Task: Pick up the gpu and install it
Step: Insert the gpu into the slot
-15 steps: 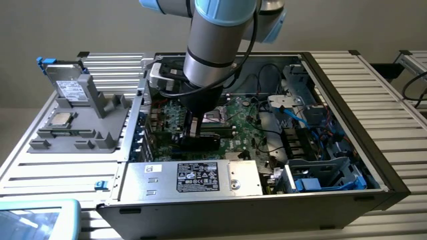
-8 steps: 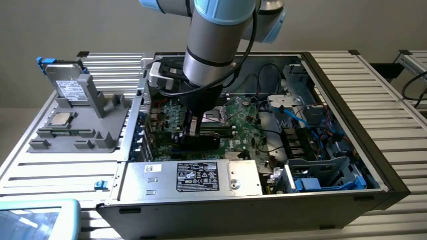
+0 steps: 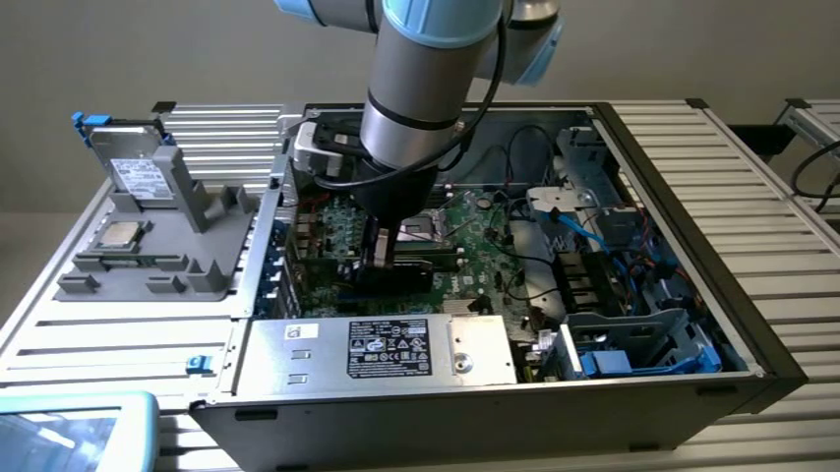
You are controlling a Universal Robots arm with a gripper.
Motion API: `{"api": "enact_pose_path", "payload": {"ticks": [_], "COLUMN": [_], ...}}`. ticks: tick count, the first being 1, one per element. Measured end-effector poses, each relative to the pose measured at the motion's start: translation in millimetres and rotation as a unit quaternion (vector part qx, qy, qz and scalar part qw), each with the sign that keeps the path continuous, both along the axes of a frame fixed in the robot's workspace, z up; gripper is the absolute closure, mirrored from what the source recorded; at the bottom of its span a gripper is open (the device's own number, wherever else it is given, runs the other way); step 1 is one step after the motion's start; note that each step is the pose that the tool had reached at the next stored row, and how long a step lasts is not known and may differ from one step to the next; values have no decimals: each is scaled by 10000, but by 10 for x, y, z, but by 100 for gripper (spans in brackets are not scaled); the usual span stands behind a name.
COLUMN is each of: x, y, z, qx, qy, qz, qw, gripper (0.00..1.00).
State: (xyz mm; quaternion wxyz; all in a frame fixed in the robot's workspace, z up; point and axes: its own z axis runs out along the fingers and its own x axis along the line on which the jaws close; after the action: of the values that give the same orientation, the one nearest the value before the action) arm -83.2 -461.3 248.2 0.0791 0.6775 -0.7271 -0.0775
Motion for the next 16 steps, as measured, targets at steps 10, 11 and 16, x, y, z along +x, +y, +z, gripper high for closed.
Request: {"api": "enact_pose_path", "payload": {"ticks": [10, 11, 16], "x": [-14, -15, -19], "y": [2, 2, 1], "z": [12, 13, 8], "qx": [0, 1, 2], "qy": [0, -1, 1], "qz": [140, 141, 133], "qw": [9999, 9999, 9999], "gripper": [72, 72, 72]}}
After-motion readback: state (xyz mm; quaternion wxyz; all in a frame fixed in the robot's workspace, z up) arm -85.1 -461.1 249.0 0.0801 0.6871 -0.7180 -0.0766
